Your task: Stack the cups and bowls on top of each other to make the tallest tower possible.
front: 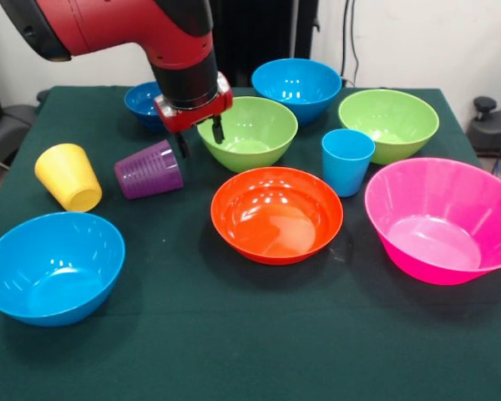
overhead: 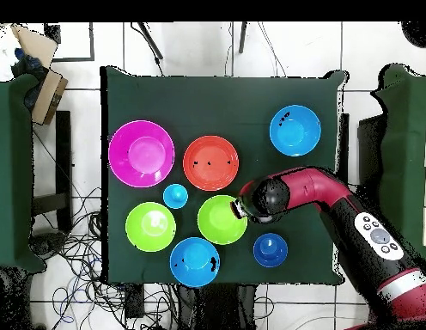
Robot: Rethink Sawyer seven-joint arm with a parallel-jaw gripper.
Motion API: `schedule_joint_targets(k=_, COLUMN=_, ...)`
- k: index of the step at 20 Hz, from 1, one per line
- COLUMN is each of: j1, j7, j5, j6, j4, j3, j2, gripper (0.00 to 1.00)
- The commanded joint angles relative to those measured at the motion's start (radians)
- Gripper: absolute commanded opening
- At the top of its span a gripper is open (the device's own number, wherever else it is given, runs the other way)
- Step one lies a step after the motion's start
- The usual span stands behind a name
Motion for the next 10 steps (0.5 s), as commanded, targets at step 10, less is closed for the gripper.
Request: schedule_joint_targets(k=10, j1=0.037, j7=-0.221, j5=-0.144, j6=-0.11, j4=-0.077, j3=-0.052, j2=0.04, gripper=1.0)
